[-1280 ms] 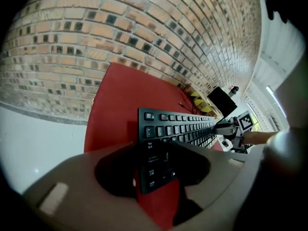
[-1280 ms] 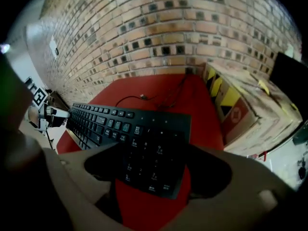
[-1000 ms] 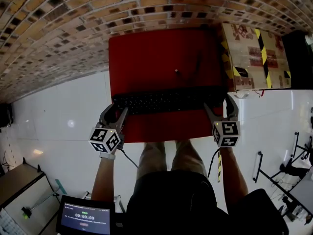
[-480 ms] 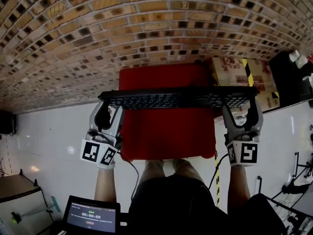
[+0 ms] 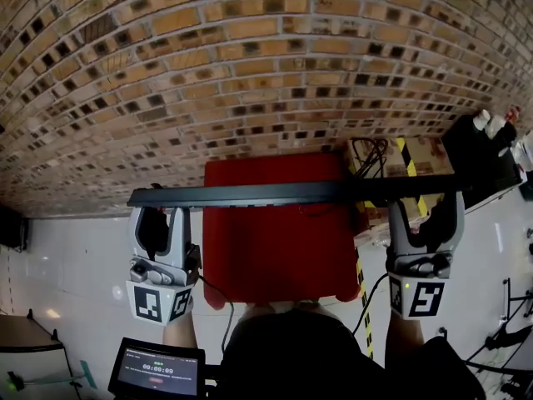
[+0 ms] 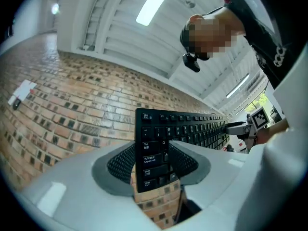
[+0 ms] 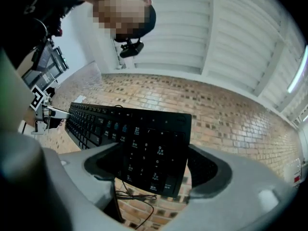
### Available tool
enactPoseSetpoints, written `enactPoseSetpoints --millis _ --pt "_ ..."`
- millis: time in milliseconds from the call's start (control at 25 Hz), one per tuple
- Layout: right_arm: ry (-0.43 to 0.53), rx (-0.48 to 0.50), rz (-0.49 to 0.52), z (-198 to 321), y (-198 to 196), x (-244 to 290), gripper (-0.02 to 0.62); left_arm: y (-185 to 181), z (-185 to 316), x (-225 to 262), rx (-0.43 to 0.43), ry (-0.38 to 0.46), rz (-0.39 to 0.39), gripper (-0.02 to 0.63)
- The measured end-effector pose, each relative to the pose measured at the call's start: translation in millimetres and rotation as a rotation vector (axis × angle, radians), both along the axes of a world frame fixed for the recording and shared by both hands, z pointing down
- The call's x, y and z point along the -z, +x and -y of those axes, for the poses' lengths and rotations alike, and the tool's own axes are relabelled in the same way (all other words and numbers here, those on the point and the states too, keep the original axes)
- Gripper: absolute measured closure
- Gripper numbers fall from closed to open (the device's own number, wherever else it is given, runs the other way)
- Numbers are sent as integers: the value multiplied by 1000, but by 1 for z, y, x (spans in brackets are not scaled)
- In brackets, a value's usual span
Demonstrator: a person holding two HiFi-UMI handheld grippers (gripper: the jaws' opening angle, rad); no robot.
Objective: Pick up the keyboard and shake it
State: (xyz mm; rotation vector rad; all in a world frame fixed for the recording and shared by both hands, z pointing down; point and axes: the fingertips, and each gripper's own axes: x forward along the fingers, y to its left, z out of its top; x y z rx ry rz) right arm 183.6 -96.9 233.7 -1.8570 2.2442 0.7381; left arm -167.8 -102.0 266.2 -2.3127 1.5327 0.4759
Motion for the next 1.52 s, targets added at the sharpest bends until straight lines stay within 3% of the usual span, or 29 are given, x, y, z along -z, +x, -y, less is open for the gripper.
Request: enactPoseSetpoints --millis 80,360,560,800,960,1160,1400,1520 --pt "54 4 -8 -7 -2 7 192 -3 -5 8 17 50 -5 390" --pt "103 -1 7 -8 -6 8 192 -7 -6 8 62 102 -36 390" --pt "89 4 -25 -16 -11 -2 192 -11 -14 -12 67 68 -65 390" --pt "155 10 -55 -28 -13 19 192 -13 -26 2 73 131 -89 390" --pt "143 15 -81 -20 -17 18 192 -18 -16 -9 71 98 -108 390" --pt "161 7 -105 -27 -19 30 192 -19 -19 0 61 123 -137 390" --pt "103 48 -132 -11 -42 9 191 -35 -15 -40 84 26 -179 390" --pt "144 45 -146 -19 -53 23 190 -44 -20 -31 83 61 -195 390"
